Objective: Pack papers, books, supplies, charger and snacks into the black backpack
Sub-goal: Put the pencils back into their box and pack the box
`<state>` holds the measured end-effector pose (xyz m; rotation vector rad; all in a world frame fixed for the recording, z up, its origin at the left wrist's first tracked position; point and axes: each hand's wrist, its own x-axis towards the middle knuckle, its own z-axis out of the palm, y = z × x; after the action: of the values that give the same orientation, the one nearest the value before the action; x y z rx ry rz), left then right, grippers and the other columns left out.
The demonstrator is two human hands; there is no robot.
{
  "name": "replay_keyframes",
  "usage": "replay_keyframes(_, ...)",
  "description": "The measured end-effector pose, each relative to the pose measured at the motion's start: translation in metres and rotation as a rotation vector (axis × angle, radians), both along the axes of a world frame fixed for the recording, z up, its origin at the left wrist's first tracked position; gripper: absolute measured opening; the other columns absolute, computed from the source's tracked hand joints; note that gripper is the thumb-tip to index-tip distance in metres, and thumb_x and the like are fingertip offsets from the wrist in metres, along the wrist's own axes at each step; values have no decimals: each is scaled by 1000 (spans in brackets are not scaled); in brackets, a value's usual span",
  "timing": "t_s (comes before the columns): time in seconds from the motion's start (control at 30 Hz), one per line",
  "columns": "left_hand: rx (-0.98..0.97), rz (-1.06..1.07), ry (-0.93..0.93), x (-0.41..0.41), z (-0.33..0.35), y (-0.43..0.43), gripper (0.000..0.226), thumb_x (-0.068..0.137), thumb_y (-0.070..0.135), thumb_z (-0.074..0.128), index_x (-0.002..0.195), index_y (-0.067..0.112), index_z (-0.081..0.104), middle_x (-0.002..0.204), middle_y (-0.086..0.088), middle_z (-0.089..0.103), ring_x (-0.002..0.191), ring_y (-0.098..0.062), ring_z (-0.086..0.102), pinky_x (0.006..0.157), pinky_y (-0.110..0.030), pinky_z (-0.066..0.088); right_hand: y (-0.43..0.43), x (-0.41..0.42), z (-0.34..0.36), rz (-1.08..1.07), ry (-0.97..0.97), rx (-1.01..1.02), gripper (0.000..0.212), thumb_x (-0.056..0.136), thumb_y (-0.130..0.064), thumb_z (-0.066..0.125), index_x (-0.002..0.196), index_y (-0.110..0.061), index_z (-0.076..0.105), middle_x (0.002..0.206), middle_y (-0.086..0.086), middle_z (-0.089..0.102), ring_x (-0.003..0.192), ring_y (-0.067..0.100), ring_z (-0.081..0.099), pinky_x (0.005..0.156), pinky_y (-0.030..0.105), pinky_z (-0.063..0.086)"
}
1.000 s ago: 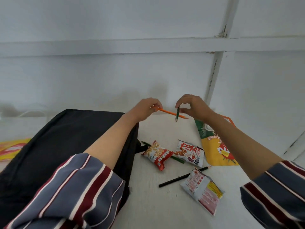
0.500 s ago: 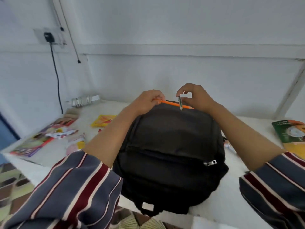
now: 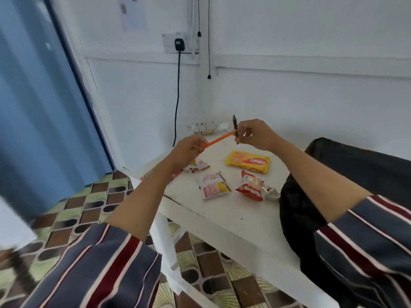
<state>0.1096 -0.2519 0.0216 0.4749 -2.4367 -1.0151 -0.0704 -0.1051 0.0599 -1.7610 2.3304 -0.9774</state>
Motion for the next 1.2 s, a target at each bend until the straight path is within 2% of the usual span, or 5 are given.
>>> replay_keyframes(0.3, 216, 100, -20, 2, -24, -109, 36, 95, -1, 38, 120, 26, 35, 94, -14, 57, 77, -26, 58, 69, -37, 52, -132, 3, -29, -14, -259, 63, 11, 83, -6, 68, 81, 0, 60, 70, 7, 58, 50, 2, 55, 56, 17, 46)
replay_keyframes(0.47, 223, 72, -98, -8, -36, -165, 49, 95, -2, 34, 127, 36, 30, 96, -16, 61, 81, -29, 64, 67, -30, 53, -189, 13, -44, -107, -378, 58, 16, 81, 0, 67, 91, 12, 62, 81, 15, 62, 70, 22, 57, 68, 30, 47)
replay_keyframes(0.63, 200, -5, -201, -33, -48, -206, 36, 96, -1, 34, 119, 20, 52, 93, -11, 57, 71, -18, 61, 63, -27, 49, -230, 17, -69, -302, -443, -15, 20, 79, -5, 70, 89, 10, 60, 86, 31, 65, 69, 23, 56, 70, 35, 48)
replay_keyframes(1.03, 210, -297, -370, -91, -75, -266, 44, 90, -6, 40, 128, 12, 51, 93, -15, 60, 80, -24, 60, 74, -36, 53, -276, 15, -110, -650, -386, 66, 39, 74, -29, 77, 97, 0, 66, 88, 9, 64, 78, 18, 55, 58, 22, 39)
replay_keyframes(1.2, 203, -386, -383, -99, -81, -274, 42, 89, -4, 45, 129, 9, 52, 96, -16, 62, 86, -26, 61, 82, -39, 53, -276, 26, -122, -685, -321, 149, 32, 75, -32, 75, 101, -15, 70, 96, 6, 71, 87, 22, 65, 80, 35, 51)
